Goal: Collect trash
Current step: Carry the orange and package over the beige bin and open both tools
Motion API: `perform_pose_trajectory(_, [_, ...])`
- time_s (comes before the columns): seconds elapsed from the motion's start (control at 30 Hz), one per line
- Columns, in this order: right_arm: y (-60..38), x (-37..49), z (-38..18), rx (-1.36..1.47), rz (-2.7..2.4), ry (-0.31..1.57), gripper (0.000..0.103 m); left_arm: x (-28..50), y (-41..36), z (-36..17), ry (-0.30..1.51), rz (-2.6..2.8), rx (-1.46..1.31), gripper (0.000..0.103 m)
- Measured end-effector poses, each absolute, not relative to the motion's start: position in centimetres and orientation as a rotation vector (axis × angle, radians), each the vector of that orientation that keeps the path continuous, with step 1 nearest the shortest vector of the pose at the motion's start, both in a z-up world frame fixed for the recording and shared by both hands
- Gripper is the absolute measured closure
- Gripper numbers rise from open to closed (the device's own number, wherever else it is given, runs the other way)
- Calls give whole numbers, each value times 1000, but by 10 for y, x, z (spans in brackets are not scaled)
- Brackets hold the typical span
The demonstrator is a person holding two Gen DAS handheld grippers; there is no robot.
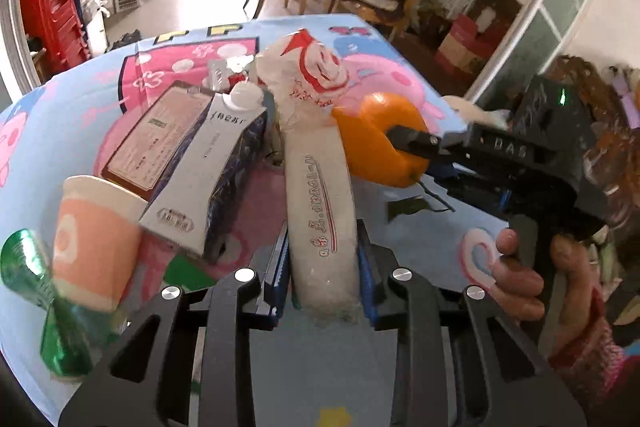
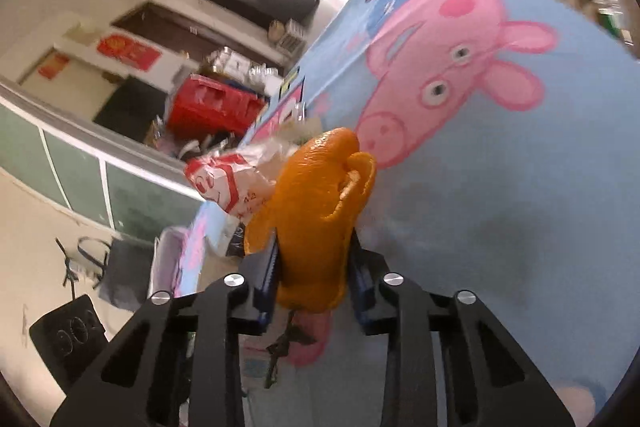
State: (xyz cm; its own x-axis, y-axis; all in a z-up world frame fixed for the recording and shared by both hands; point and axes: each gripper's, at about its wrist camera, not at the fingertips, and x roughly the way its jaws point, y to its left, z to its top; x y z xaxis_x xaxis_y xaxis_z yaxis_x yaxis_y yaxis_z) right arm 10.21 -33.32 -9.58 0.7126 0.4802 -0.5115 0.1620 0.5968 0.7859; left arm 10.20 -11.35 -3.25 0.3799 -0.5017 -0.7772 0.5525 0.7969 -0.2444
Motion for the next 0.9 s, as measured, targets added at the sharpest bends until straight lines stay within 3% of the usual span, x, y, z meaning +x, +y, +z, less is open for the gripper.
perform_pose_trajectory(0.47, [-448,10,-69,1045,-27,577,78,76,-181,6,938,-964,44,75])
perform_pose_trajectory(0.7, [-516,-10,-54,1018,-162,457,77,98,-263,11,957,-1072,102,75])
perform_pose_trajectory(0.9, [-567,1,-78,914,-329,542,76,128,-356,5,961,-1160,147,74])
